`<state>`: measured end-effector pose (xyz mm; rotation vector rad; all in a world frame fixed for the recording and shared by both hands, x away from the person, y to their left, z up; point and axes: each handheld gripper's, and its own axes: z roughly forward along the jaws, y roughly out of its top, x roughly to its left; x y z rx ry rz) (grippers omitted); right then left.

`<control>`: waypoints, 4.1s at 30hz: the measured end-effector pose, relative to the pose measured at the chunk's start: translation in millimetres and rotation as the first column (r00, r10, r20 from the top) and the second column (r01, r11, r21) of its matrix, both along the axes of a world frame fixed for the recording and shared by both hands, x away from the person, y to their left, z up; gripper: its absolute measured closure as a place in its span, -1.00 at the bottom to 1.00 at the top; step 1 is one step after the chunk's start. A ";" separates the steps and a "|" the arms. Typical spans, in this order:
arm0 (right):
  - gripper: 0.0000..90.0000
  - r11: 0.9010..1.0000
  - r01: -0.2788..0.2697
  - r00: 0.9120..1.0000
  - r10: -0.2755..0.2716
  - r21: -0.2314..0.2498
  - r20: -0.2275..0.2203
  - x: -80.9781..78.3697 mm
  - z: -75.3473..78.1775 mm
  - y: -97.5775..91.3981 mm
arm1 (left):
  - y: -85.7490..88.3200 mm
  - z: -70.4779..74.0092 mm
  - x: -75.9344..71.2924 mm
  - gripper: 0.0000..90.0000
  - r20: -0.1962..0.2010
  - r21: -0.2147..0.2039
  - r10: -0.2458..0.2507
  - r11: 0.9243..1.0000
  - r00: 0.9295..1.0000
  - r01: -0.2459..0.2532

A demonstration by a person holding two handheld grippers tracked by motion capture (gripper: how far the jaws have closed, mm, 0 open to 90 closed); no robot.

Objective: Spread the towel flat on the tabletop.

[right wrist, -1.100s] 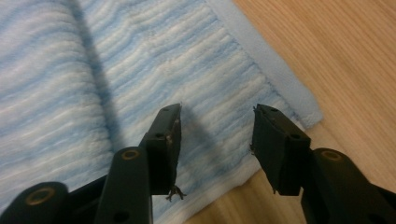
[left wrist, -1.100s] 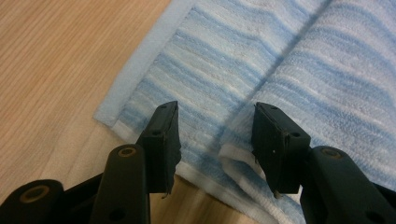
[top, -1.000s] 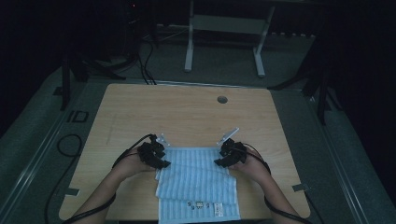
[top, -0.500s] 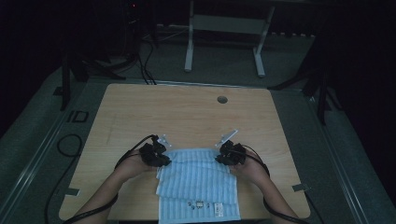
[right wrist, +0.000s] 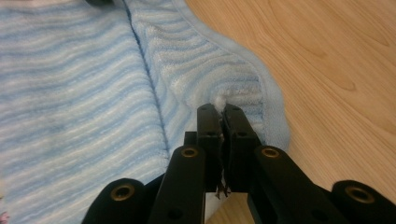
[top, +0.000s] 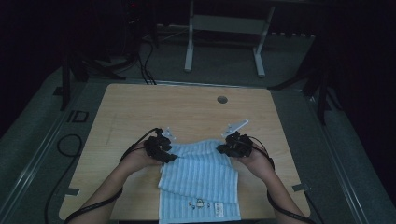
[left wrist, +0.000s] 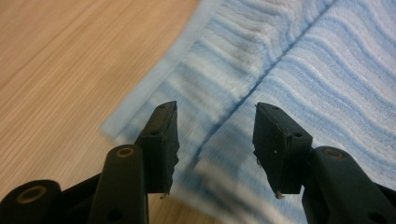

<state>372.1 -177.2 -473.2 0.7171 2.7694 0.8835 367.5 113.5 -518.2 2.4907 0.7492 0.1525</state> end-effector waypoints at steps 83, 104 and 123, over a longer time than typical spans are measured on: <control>-0.59 0.993 0.035 0.998 -0.041 -0.116 -0.048 19.3 -64.9 4.7 | -3.7 -18.0 7.6 0.10 0.031 0.016 0.003 1.000 1.000 -0.004; -0.20 0.997 0.028 0.999 -0.031 -0.071 -0.037 -42.6 -62.6 -16.1 | -3.0 -17.5 -44.4 0.24 0.022 0.011 -0.079 0.997 0.997 0.079; -0.29 0.996 0.085 0.996 -0.086 -0.020 -0.039 -45.0 -38.7 -33.4 | 3.8 -2.8 -39.6 0.13 -0.031 -0.012 -0.060 0.998 0.998 0.060</control>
